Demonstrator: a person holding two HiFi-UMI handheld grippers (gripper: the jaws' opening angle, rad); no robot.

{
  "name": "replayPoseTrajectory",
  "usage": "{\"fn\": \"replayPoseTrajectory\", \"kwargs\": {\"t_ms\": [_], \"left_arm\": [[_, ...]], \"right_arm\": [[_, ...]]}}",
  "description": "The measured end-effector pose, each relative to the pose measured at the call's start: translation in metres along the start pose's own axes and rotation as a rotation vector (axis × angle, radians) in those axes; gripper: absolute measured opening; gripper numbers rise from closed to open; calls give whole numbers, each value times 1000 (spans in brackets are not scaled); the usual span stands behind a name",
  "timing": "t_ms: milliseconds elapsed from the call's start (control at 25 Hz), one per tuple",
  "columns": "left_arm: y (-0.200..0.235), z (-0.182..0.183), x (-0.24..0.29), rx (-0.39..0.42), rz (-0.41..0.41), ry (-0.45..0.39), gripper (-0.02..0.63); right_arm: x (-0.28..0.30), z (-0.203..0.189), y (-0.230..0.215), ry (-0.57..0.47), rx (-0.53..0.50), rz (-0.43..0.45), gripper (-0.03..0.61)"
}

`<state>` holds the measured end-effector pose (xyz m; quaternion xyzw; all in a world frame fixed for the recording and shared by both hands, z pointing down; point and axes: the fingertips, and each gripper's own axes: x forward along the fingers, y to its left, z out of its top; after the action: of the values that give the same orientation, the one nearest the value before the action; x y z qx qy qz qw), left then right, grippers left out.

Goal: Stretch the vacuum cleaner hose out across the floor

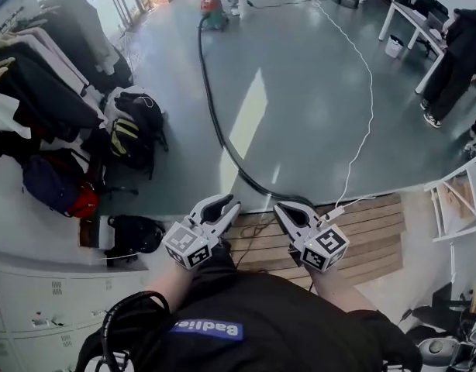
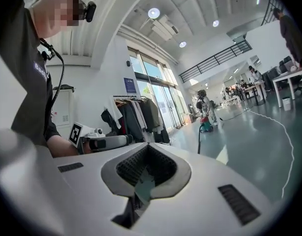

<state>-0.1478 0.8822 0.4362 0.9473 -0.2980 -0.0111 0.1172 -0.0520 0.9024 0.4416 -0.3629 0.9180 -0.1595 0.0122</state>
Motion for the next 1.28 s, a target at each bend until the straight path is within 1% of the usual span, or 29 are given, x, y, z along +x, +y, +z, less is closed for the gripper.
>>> {"fn": "replayPoseTrajectory", "kwargs": {"t_ms": [40, 80, 120, 160, 320, 480, 600, 920, 1280], "left_arm": [[-2, 5, -5, 4, 10, -12, 102], [-4, 9, -11, 6, 20, -23, 76], [-6, 12, -17, 8, 29, -35, 29], [-11, 16, -21, 10, 33, -49, 9], [-29, 27, -27, 24, 40, -97, 8], [-23, 36, -35, 19, 57, -96, 8], [-21, 35, -45, 16, 74, -95, 8], [-14, 33, -63, 18, 87, -90, 8], [-14, 34, -66, 17, 66, -85, 8]], "right_arm": [[4, 5, 4, -5, -12, 10, 3], [7, 10, 9, -8, -25, 21, 3], [11, 14, 15, -10, -40, 32, 3], [13, 16, 21, -12, -56, 43, 3], [10, 21, 37, -18, -103, 73, 3], [19, 23, 50, -26, -108, 91, 3], [22, 20, 59, -23, -118, 103, 3], [33, 13, 70, 3, -130, 87, 3], [36, 12, 74, -15, -132, 68, 3]]}}
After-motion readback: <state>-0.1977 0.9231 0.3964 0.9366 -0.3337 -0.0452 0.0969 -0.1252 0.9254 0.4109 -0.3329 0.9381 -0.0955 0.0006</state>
